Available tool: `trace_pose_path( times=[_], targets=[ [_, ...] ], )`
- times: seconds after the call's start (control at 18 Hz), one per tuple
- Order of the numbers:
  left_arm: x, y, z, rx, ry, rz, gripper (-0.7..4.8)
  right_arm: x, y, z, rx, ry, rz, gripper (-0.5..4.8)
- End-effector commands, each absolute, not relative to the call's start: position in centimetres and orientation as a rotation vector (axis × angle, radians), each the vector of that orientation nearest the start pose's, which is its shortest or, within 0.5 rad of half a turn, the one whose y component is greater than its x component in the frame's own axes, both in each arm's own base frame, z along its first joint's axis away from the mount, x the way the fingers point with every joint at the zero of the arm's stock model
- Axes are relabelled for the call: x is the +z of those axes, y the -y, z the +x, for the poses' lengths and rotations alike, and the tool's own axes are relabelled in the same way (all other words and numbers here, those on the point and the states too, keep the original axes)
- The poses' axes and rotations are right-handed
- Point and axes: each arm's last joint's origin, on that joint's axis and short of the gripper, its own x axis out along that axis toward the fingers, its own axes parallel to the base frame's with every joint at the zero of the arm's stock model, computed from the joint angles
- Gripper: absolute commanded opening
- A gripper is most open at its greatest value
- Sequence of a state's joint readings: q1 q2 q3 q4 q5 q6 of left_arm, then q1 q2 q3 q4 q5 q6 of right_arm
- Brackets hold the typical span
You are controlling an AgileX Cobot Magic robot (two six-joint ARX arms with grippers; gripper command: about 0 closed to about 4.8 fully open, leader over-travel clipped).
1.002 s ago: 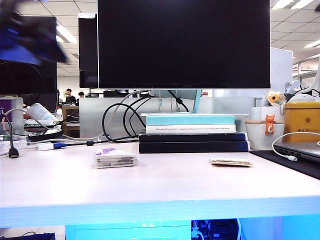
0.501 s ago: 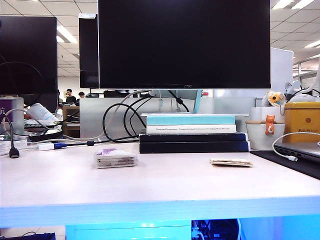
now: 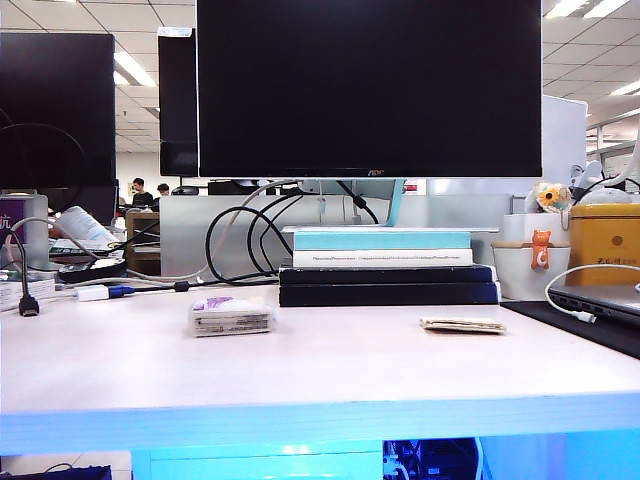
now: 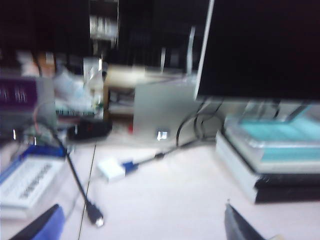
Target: Pick up a packet of tissues from the table with the left hand, then take a tissue from it with the right hand.
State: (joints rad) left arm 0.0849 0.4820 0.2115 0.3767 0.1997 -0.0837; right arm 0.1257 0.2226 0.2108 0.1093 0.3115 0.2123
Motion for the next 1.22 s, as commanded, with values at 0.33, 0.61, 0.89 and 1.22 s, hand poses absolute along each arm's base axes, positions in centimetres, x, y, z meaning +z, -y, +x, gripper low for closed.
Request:
trace_pose_path(
  times=[0.33,0.61,0.89,1.22],
  targets=[
    [18.9,-0.5,9.3,-0.038,0.157,-0.157,3.34,18.4,-0.3,9.2,-0.180,0.078,0.188,2.08],
    [17.2,-0.5,9.5,-0.017,0.001,-0.076,2.85,15.4,-0.4,9.6,-0.194,-0.084,0.160,2.05],
    [16.8,-0.6,9.6,0.010,-0.034,0.053,-0.05,15.3,-0.4,9.6,-0.189,-0.092,0.152,-0.05],
    [15.2,-0.4,9.6,-0.059,-0.131,0.105,-0.01,15.4,-0.7,9.7,-0.077,-0.093,0.140,-0.01]
  ],
)
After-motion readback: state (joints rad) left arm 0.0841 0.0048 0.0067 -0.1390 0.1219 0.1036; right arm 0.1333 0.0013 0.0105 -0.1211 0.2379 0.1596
